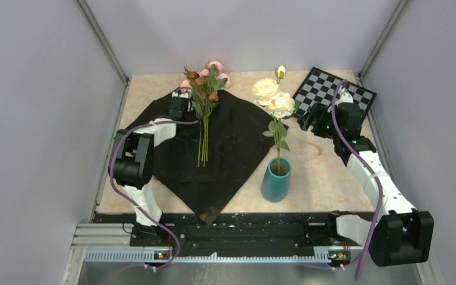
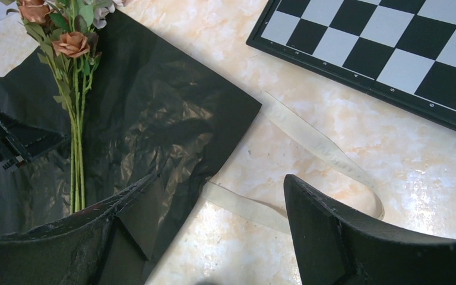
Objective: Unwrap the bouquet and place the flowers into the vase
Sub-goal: Pick up the fake flower from the wrapping paper.
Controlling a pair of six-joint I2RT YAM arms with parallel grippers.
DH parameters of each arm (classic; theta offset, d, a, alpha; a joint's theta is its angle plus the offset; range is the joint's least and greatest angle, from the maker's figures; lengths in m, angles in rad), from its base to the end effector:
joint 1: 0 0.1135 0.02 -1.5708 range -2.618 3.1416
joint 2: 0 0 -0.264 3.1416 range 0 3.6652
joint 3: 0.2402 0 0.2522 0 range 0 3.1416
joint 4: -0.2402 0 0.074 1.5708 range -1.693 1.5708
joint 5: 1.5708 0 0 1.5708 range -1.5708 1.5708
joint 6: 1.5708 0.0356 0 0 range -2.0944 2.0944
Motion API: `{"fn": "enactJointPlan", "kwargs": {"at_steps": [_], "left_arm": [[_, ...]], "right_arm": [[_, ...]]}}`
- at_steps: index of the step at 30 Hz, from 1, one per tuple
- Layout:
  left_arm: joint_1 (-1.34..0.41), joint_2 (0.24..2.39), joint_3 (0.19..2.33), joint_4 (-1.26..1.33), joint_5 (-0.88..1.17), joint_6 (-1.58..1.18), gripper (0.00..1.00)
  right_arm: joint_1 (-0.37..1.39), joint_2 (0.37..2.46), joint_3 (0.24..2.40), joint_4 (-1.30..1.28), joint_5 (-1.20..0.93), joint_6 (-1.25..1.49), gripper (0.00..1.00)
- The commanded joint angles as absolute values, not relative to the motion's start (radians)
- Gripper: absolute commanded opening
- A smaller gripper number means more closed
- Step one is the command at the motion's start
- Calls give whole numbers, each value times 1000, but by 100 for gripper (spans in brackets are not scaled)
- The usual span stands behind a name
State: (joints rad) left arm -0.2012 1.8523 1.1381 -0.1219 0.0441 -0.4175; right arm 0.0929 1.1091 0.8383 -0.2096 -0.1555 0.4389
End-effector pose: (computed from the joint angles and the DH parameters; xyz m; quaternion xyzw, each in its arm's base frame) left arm 0.3830 -0.0797 0.1707 -0.0928 0.9285 -0.1289 0.3357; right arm 0.2497 0.0288 0.2917 0.1071 0.8466 0.1999 0.4814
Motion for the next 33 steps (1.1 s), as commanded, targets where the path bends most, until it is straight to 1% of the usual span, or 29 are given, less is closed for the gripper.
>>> {"fn": "enactJointPlan", "kwargs": {"at_steps": [1,8,13,18,23,33], "left_arm": [[-202,1814,1136,-37,71,-447,41],[-204,1826,1137,39,154,-512,39],[-204,1867,1162,43,183,-513,34],[-205,1896,1176,39,191,-511,30],[-207,1910,1189,29,180,-499,27],[-218,1956,1231,-35,166,-471,26]], "right_arm": [[76,1112,849,-161,-169,433,76],[76,1120,842,-156,-182,438,75],[73,1122,841,-159,-181,434,75],[68,1123,836,-160,-184,435,75],[66,1124,833,-160,-184,435,75],[64,1123,829,-157,-186,435,75]]}}
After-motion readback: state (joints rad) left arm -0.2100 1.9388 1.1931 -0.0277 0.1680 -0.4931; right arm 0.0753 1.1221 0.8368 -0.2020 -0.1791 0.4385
